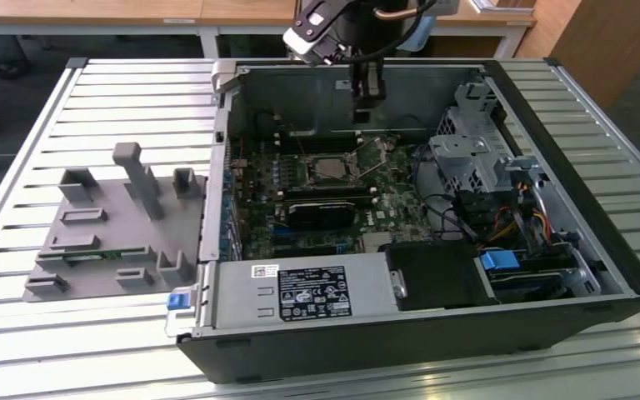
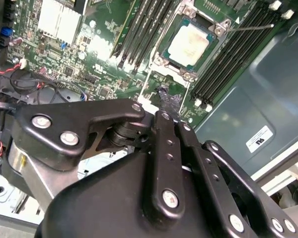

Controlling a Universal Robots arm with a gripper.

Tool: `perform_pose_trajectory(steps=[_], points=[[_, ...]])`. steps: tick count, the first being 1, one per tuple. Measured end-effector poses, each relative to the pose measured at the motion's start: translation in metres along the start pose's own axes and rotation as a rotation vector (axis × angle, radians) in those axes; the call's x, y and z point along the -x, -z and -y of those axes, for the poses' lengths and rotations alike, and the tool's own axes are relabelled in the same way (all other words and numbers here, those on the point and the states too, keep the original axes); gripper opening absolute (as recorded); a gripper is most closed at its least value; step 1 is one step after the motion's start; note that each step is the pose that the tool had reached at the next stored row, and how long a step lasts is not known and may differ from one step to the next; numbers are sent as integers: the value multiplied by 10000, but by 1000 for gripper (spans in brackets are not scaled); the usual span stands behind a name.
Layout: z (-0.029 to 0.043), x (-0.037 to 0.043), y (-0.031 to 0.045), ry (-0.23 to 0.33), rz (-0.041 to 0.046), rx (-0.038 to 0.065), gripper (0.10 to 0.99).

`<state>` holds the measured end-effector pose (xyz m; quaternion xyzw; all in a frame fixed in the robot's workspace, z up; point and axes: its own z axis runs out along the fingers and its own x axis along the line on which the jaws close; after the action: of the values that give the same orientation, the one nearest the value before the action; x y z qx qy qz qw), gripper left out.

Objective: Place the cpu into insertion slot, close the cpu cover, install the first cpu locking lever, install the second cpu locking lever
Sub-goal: 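Close the cpu cover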

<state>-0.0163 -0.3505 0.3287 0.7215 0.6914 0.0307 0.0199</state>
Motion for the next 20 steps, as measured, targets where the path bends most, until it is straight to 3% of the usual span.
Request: perform_pose_trajectory(steps=[2, 6, 7, 13, 20], points=[[-20, -1, -3, 43, -7, -66, 106], [-69, -3, -7, 119, -42, -350, 106], [-76, -4, -9, 128, -44, -376, 106], [-85, -6, -24, 276, -63, -379, 106], [-200, -62, -61, 324, -63, -385, 106]])
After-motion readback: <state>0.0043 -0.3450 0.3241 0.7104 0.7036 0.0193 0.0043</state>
